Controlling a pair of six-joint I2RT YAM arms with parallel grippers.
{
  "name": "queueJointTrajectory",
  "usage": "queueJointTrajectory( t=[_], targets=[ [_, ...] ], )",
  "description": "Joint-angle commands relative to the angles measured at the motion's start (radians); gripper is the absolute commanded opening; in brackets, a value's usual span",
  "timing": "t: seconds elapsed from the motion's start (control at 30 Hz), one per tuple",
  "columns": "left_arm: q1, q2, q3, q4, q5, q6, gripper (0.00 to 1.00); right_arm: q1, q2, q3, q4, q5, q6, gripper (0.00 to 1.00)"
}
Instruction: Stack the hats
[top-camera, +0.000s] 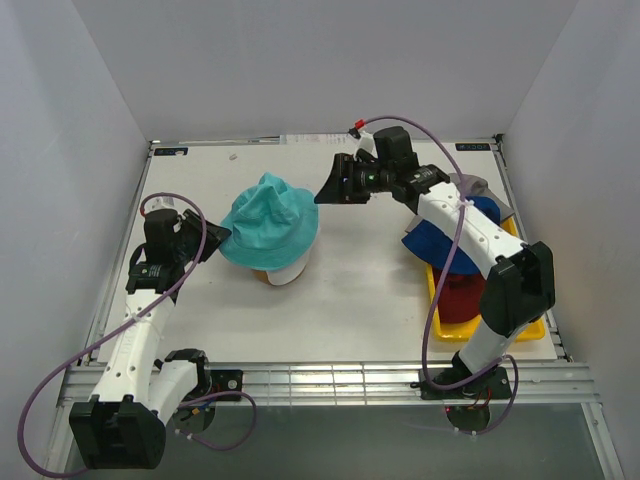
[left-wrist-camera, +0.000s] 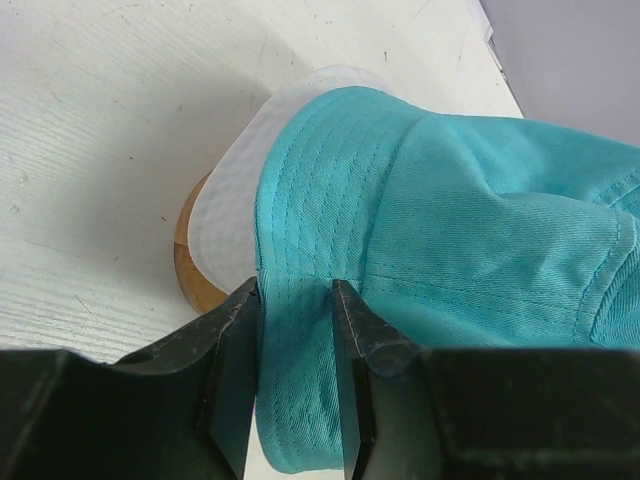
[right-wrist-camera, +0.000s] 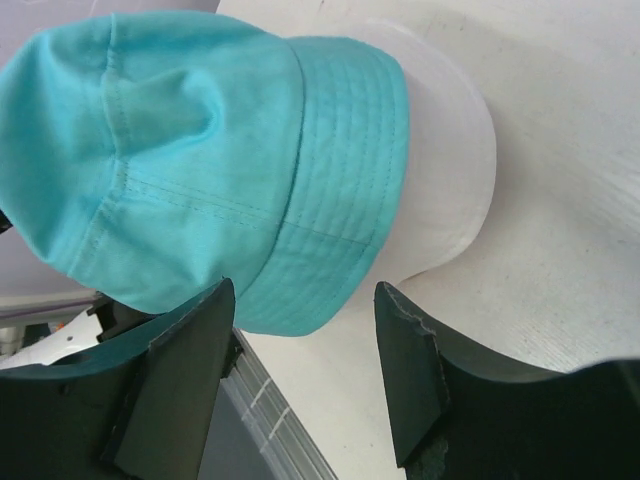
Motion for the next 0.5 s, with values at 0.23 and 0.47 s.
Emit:
queueJointTrajectory(
  t=[0.23, 0.47],
  targets=[
    [0.006, 0.008, -0.010, 0.004, -0.018, 0.021, 0.41, -0.067, -0.019, -0.240, 0.444, -0.247, 0.277, 0.71],
    [0.006, 0.005, -0.005, -0.001, -0.022, 0.025, 0.41, -0.070, 0.025, -0.273, 0.548, -0.247, 0.360, 0.71]
  ],
)
